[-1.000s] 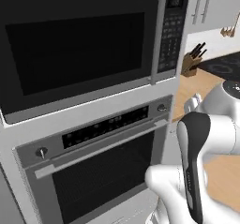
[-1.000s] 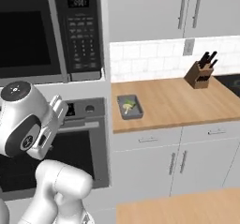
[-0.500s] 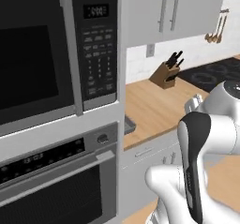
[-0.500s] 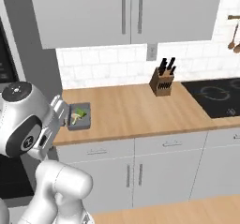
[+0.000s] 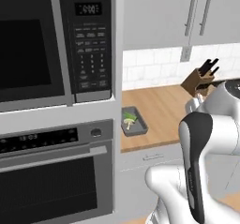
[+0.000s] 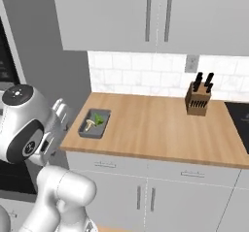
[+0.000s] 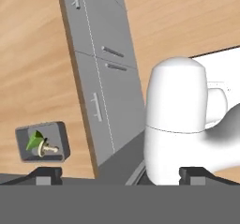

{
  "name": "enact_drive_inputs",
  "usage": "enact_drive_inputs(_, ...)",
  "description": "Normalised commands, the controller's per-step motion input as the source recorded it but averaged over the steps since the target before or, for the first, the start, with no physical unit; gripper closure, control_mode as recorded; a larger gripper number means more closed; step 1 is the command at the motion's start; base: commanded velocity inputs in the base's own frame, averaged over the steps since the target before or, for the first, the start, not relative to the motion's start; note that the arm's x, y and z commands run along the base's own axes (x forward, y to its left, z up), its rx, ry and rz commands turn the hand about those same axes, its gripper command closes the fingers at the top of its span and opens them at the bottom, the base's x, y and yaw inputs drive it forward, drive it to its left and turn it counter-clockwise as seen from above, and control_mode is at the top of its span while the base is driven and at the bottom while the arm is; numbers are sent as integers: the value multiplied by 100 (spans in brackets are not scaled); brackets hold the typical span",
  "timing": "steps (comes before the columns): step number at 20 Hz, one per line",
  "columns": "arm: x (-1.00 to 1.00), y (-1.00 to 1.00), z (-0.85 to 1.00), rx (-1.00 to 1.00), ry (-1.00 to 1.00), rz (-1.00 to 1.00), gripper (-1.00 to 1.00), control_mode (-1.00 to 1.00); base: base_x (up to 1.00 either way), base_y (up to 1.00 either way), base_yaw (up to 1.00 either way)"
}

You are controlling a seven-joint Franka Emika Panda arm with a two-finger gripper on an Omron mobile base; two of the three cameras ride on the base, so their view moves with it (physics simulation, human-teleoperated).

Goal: Take the meat container that has the fish and place it on the second highest rack of the freezer. Then take the vegetable container that has the mushroom and lemon wedge and place it on the highest rack of the freezer.

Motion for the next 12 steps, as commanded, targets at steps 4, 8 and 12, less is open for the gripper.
enact_drive_inputs(4, 0, 0, 0, 0, 0, 0, -100, 100, 59, 0, 15)
enact_drive_inputs(8, 75, -1, 0, 0, 0, 11, -100, -100, 24, 1, 2)
enact_drive_inputs(12, 100, -10, -33, 0, 2, 34, -100, -100, 0, 0, 0)
